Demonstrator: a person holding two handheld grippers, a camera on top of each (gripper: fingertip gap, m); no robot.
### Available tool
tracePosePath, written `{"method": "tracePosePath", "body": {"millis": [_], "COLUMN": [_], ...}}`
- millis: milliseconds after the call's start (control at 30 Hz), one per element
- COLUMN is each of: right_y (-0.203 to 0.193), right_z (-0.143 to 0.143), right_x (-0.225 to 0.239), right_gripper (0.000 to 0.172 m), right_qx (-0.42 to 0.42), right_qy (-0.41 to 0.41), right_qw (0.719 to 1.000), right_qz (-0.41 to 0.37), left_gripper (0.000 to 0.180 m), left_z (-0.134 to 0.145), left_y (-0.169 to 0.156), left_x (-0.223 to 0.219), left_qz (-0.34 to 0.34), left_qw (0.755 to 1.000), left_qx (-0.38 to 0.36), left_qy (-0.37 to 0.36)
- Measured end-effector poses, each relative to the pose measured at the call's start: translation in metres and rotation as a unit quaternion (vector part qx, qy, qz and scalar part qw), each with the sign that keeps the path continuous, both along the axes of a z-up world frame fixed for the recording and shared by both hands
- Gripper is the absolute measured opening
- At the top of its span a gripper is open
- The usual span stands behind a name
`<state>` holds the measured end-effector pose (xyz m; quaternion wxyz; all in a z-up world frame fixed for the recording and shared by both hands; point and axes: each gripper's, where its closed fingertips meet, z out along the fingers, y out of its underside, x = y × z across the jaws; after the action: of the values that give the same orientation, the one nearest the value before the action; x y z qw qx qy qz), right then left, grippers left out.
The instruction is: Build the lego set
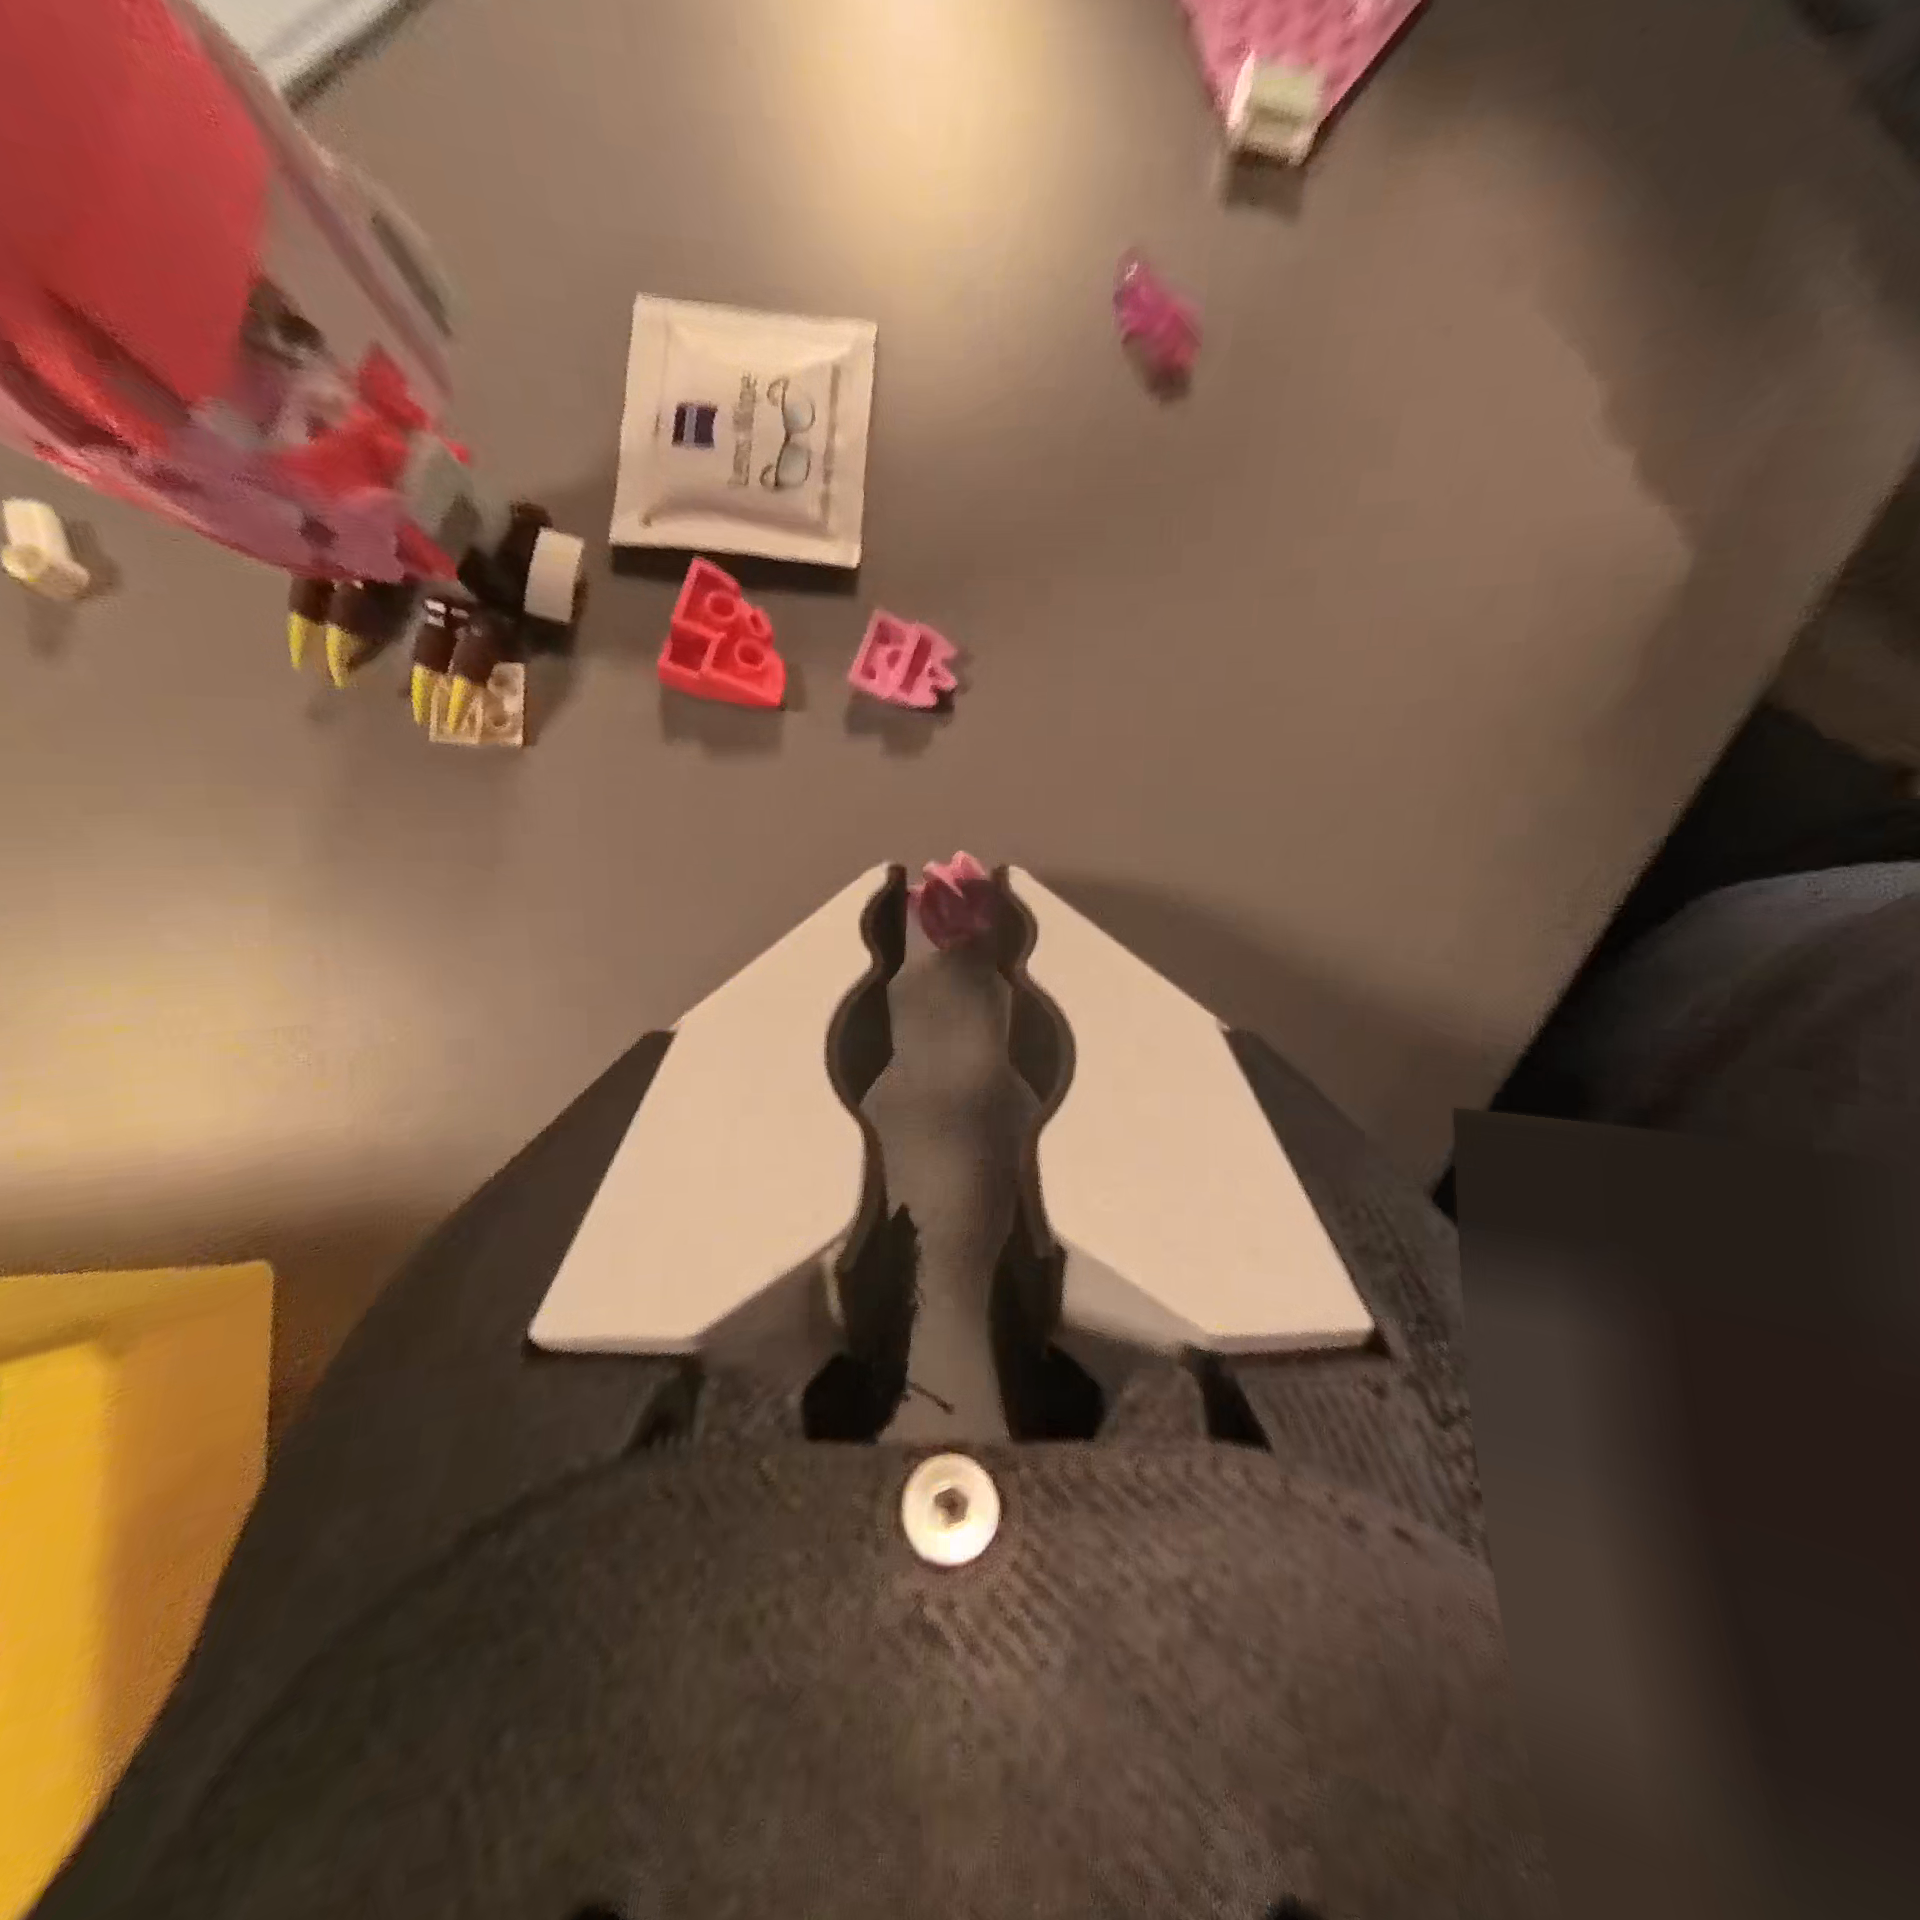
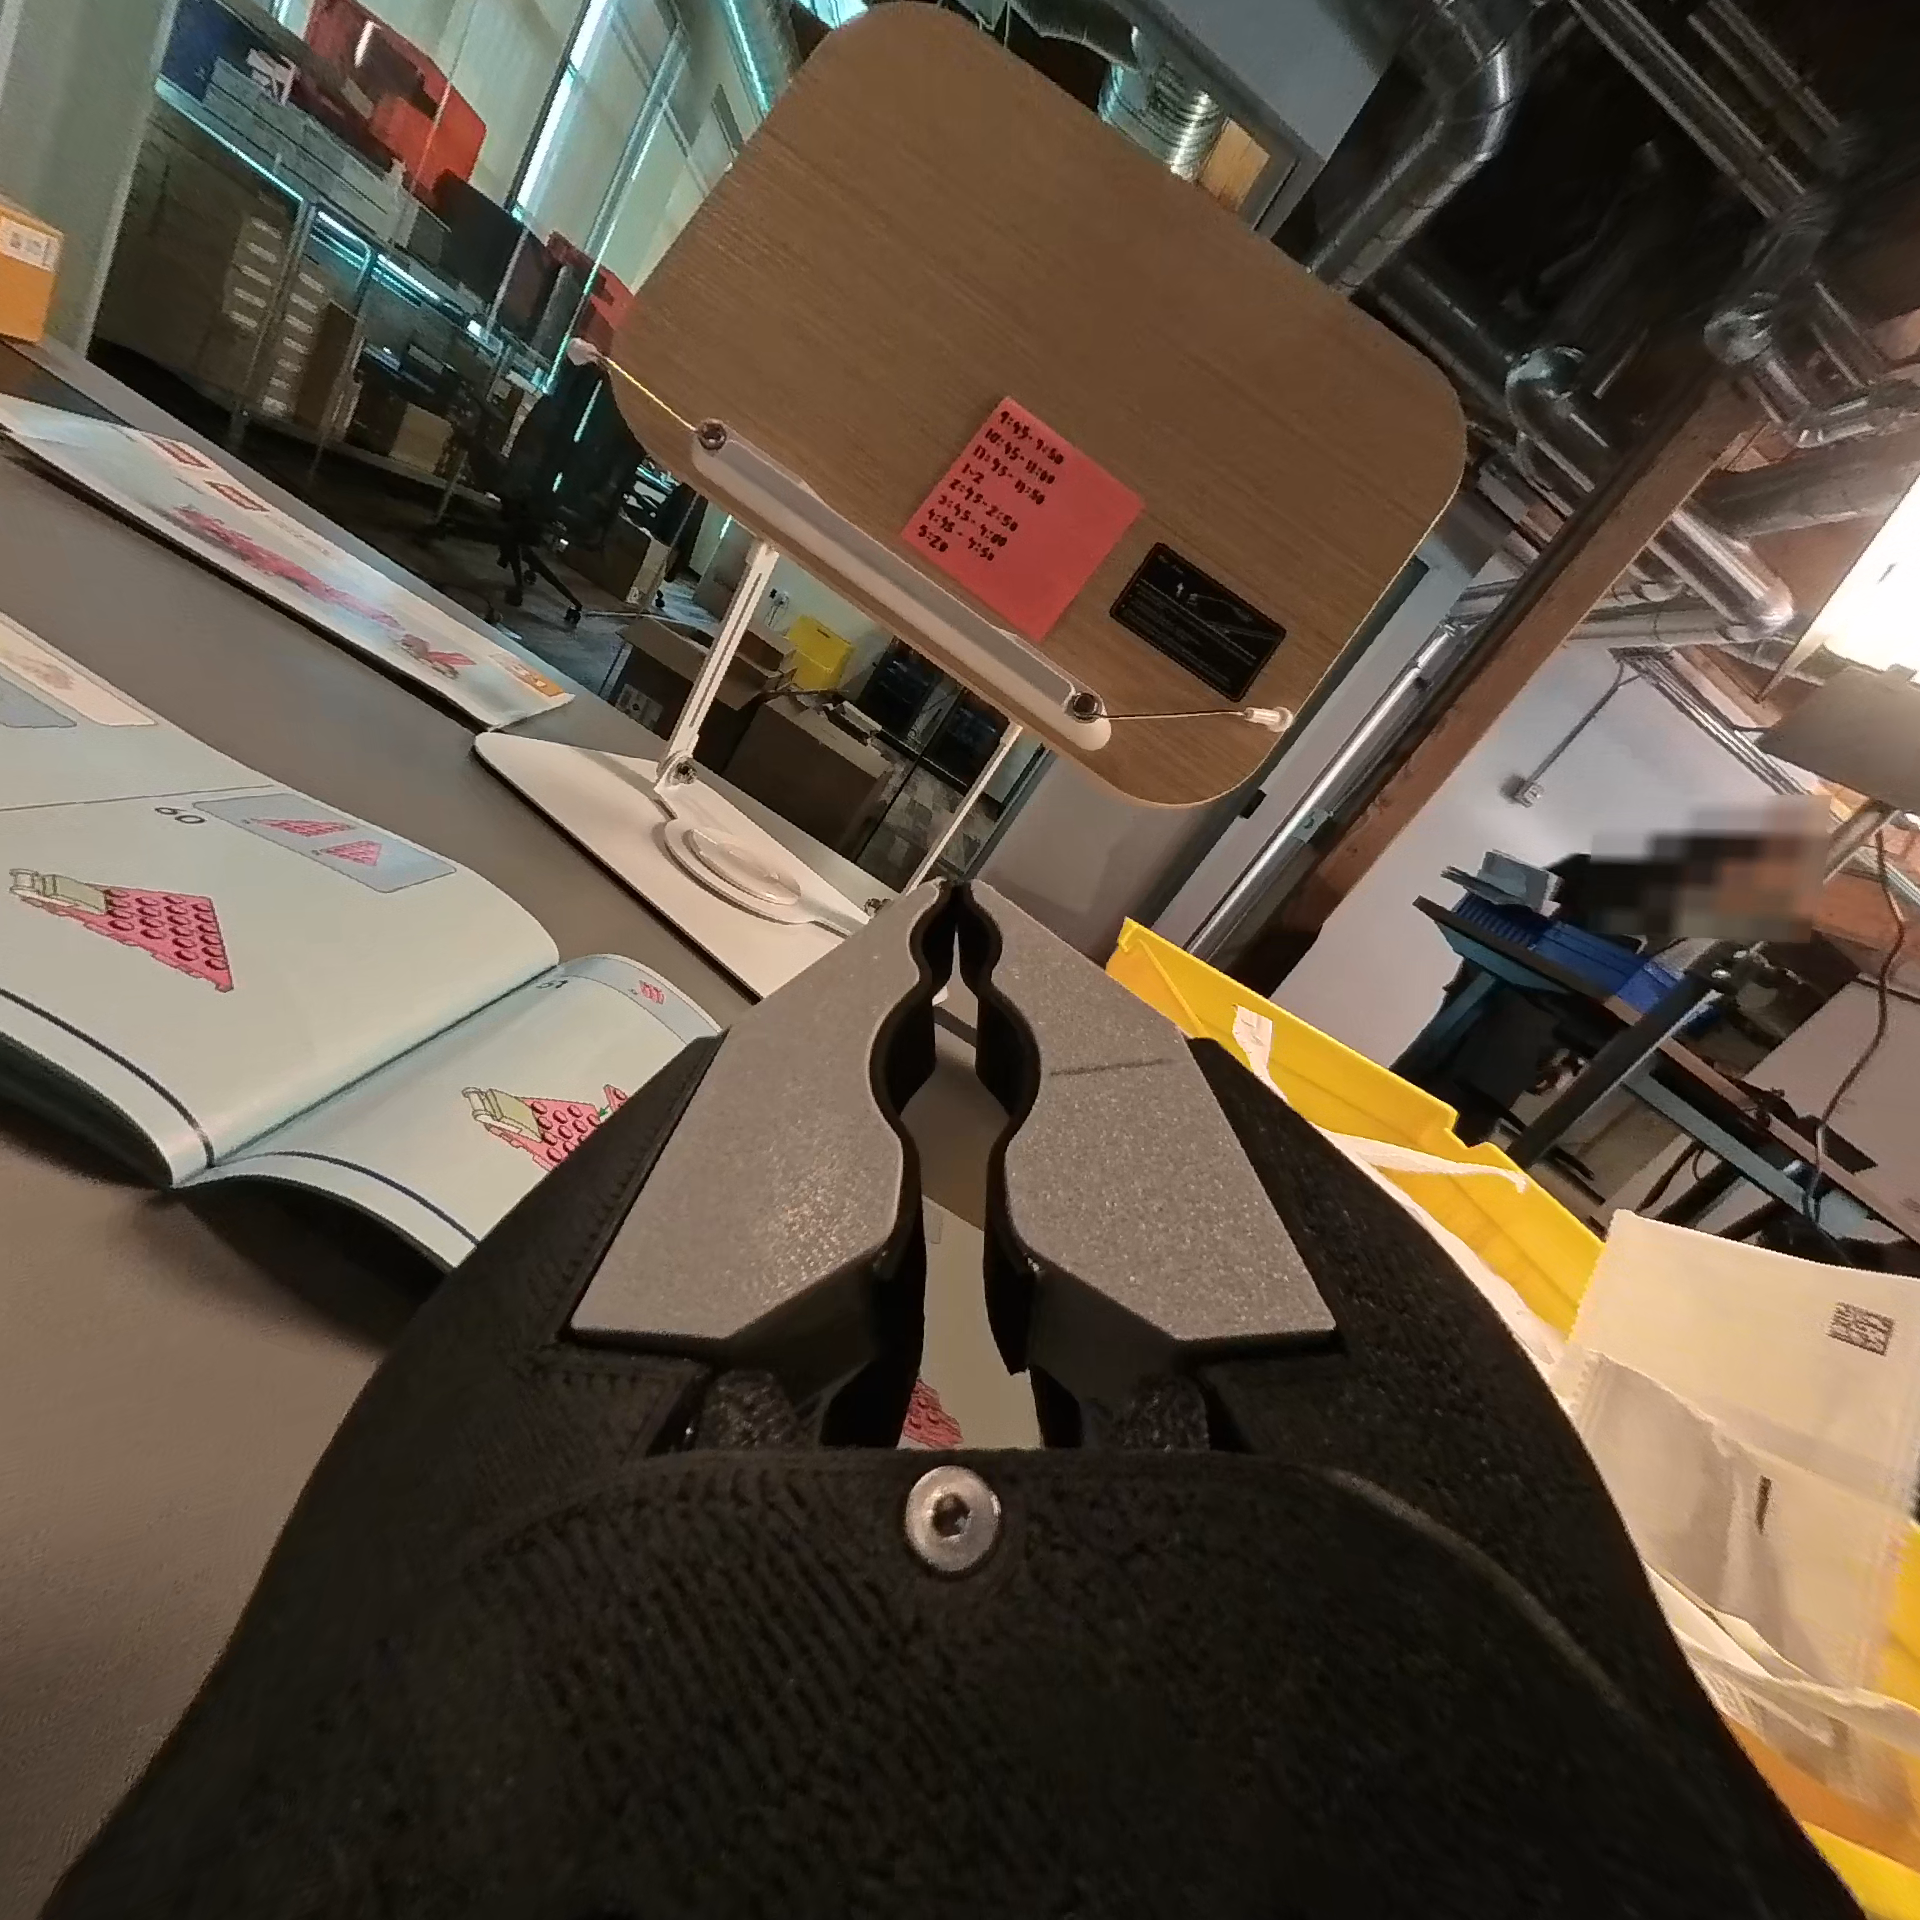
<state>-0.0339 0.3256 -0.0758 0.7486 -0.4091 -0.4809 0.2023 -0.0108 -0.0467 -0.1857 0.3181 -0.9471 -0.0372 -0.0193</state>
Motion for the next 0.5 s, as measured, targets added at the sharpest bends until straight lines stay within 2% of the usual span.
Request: {"method": "tracePosePath", "body": {"millis": [67, 133, 167, 233, 367, 500], "right_y": [-0.001, -0.002, -0.002, -0.002, -0.003, -0.002], "right_z": [-0.001, -0.001, -0.001, -0.001, -0.001, -0.002], "right_x": [-0.001, -0.001, -0.001, -0.002, -0.001, -0.001], "right_gripper": [0.0, 0.0, 0.0, 0.0, 0.0, 0.0], "right_qx": [0.001, 0.002, 0.002, 0.002, 0.001, 0.001], "right_qy": [-0.003, -0.004, -0.004, -0.004, -0.003, -0.004], "right_qw": [1.0, 1.0, 1.0, 1.0, 1.0, 1.0], "right_qz": [0.002, 0.004, 0.005, 0.006, 0.007, 0.005], "left_gripper": [0.022, 0.039, 0.05, 0.055, 0.055, 0.065], "left_z": [-0.007, -0.009, -0.008, 0.003, 0.06, 0.116], "left_y": [0.0, 0.0, 0.0, 0.001, -0.007, -0.049], "left_x": [-0.005, -0.007, -0.006, -0.003, -0.005, -0.043], "left_qz": [0.012, 0.014, 0.01, 0.003, 0.017, 0.096], "left_qw": [1.0, 1.0, 1.0, 1.0, 0.991, 0.968], "left_qx": [-0.012, -0.016, -0.013, 0.014, 0.133, 0.232], "left_qy": [0.003, 0.013, 0.016, 0.014, -0.024, -0.011]}}
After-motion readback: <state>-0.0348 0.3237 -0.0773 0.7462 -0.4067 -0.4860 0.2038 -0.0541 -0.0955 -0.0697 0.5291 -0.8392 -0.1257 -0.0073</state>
